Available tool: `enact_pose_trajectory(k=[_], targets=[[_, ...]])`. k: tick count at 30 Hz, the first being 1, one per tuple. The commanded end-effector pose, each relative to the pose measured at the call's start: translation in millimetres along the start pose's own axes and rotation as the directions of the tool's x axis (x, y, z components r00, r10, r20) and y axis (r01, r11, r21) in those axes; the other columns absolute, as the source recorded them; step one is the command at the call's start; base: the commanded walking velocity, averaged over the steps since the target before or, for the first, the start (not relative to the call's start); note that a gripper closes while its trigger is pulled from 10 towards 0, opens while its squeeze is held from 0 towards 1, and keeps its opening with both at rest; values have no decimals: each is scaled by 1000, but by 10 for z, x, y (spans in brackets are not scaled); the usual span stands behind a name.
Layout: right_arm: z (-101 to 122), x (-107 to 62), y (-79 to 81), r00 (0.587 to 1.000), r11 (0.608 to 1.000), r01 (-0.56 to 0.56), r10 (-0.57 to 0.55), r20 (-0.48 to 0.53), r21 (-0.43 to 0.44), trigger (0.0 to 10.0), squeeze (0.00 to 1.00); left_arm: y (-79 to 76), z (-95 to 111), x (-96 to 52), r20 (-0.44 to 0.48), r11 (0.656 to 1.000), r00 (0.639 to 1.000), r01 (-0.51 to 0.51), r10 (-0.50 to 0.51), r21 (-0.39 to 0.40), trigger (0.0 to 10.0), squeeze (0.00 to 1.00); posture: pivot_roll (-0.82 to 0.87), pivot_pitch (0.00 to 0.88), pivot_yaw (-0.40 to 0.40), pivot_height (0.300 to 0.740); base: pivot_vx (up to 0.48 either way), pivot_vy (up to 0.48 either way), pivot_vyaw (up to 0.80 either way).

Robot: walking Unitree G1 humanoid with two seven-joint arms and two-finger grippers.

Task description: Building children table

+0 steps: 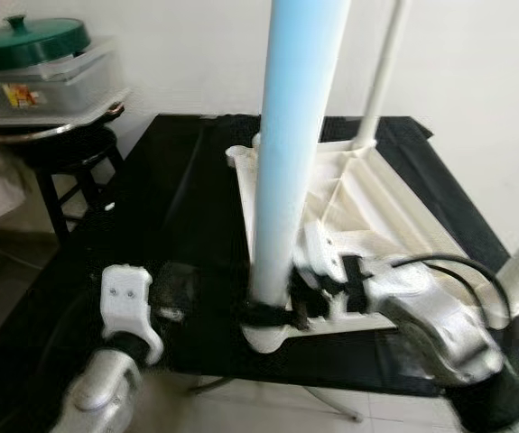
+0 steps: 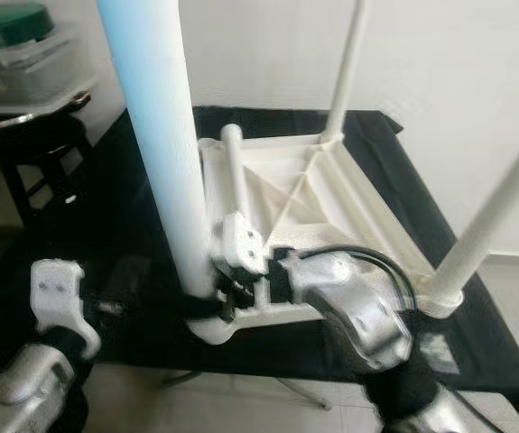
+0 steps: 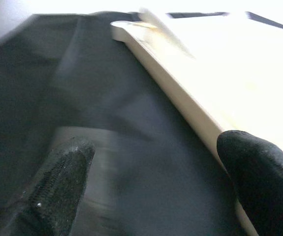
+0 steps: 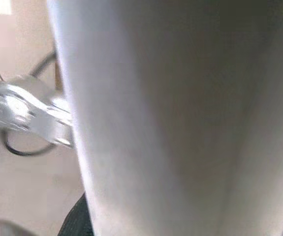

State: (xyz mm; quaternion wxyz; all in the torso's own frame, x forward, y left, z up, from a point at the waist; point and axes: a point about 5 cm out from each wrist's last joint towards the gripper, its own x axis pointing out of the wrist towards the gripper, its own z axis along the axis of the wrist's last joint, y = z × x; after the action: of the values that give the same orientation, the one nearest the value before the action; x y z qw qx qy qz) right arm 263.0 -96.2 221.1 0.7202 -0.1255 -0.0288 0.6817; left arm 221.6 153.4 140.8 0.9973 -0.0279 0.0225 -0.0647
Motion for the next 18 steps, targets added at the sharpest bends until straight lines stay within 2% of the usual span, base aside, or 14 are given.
enact_pose_trajectory(k=[1, 4, 7, 8, 14, 16, 17, 18], targets=[[104, 92, -96, 996, 1000, -8, 9, 90, -5, 10000, 0, 66, -6, -91, -25, 999, 999, -29, 30, 45, 10000, 0, -32, 141, 13, 740, 0, 0, 0], [136, 131, -155, 989, 999, -19, 15, 147, 29, 10000, 0, 48, -4, -166, -33, 998, 999, -20, 22, 62, 10000, 0, -24, 158, 15, 740, 0, 0, 0], [138, 147, -169, 988, 999, -29, 24, 155, 35, 10000, 0, 44, 0, -181, -33, 998, 999, -19, 22, 67, 10000, 0, -21, 169, 16, 740, 0, 0, 0], [161, 191, -221, 983, 997, -61, 51, 178, 46, 10000, 0, 27, 27, -223, -23, 997, 1000, -10, 12, 81, 10000, 0, -13, 207, 16, 740, 0, 0, 0], [196, 225, -281, 978, 995, -82, 71, 195, 51, 10000, 0, -3, 60, -260, -10, 995, 1000, 10, -9, 103, 10000, 0, -4, 232, 10, 740, 0, 0, 0], [233, 262, -389, 977, 994, -104, 97, 190, 30, 10000, 0, -4, 95, -274, -9, 993, 1000, 15, -14, 113, 10000, 0, 2, 265, 5, 740, 0, 0, 0], [233, 262, -389, 977, 994, -104, 97, 190, 30, 10000, 0, -4, 95, -274, -9, 993, 1000, 15, -14, 113, 10000, 0, 2, 265, 5, 740, 0, 0, 0], [279, 289, -462, 977, 994, -112, 109, 185, 8, 10000, 0, 14, 125, -292, -8, 994, 1000, 3, -3, 108, 10000, 0, 4, 283, -1, 740, 0, 480, 0]])
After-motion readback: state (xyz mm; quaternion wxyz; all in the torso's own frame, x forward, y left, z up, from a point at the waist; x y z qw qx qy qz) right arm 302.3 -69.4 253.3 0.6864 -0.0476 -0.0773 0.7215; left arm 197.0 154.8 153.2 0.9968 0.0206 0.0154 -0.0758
